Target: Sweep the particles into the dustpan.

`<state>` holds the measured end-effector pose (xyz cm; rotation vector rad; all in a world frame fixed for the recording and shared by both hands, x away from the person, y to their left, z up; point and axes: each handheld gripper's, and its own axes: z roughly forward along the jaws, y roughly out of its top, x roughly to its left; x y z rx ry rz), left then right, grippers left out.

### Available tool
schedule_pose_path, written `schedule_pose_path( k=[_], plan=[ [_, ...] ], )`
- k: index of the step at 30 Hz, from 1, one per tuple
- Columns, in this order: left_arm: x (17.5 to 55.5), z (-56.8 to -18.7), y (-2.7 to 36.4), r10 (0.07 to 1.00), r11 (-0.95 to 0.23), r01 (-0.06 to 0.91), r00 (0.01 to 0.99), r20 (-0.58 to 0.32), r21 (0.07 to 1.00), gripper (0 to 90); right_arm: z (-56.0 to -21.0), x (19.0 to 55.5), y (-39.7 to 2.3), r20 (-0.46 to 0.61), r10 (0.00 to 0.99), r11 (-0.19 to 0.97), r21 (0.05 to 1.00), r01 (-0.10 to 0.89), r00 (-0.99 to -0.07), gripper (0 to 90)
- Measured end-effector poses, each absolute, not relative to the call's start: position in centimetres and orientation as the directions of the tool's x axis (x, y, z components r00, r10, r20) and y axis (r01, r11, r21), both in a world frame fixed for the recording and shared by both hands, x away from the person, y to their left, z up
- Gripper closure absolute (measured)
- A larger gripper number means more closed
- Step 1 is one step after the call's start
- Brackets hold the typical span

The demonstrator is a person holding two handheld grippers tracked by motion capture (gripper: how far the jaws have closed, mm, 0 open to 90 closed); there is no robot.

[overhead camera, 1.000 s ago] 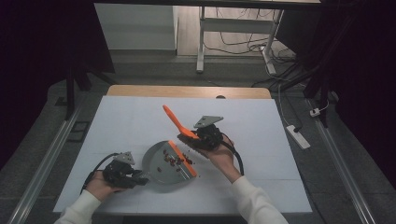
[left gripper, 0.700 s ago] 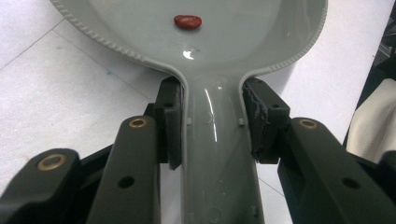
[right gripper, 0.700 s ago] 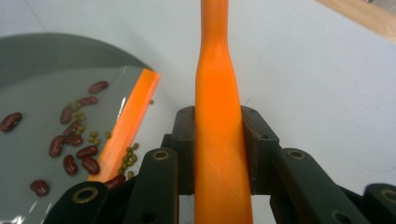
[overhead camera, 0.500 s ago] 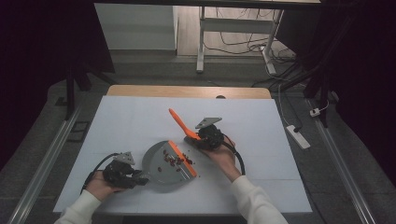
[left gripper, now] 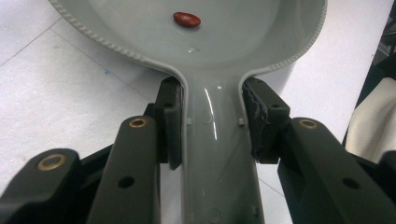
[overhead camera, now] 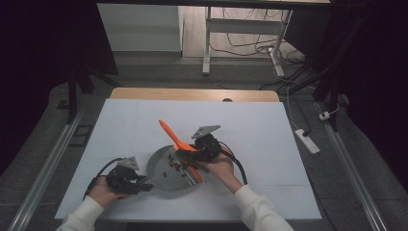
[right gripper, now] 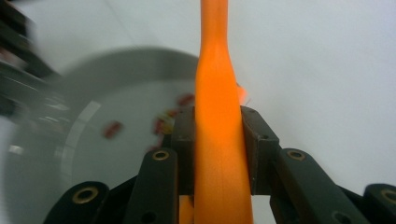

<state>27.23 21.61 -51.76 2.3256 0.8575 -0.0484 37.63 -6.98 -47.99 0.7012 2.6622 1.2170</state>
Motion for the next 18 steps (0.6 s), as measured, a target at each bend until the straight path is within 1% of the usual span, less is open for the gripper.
schedule_pose_path(
  k=[3,5,8,10,13,18],
  plan=[
    [27.2,-51.8,21.6,0.567,-0.575,0.591,0.786,-0.246,0.565,61.8,-47.2,37.6,-7.3,0.088,0.468,0.517,0.780,0.353,-0.879,69.9],
    [27.2,-51.8,21.6,0.567,-0.575,0.591,0.786,-0.246,0.565,61.9,-46.8,37.8,-7.8,0.046,0.495,0.508,0.795,0.332,-0.868,69.9],
    [27.2,-51.8,21.6,0.567,-0.575,0.592,0.786,-0.246,0.565,61.9,-46.7,38.4,-8.7,0.021,0.536,0.503,0.795,0.339,-0.844,69.9],
    [27.2,-51.8,21.6,0.568,-0.574,0.592,0.786,-0.246,0.565,61.8,-47.0,39.0,-8.9,-0.020,0.566,0.519,0.785,0.338,-0.824,69.9],
    [27.2,-51.8,21.6,0.569,-0.574,0.592,0.785,-0.245,0.565,61.9,-47.7,39.9,-8.7,-0.072,0.582,0.562,0.756,0.337,-0.810,69.8],
    [27.2,-51.8,21.6,0.570,-0.571,0.594,0.783,-0.247,0.566,61.8,-48.8,40.6,-7.7,-0.068,0.557,0.595,0.729,0.340,-0.828,69.8]
  ],
)
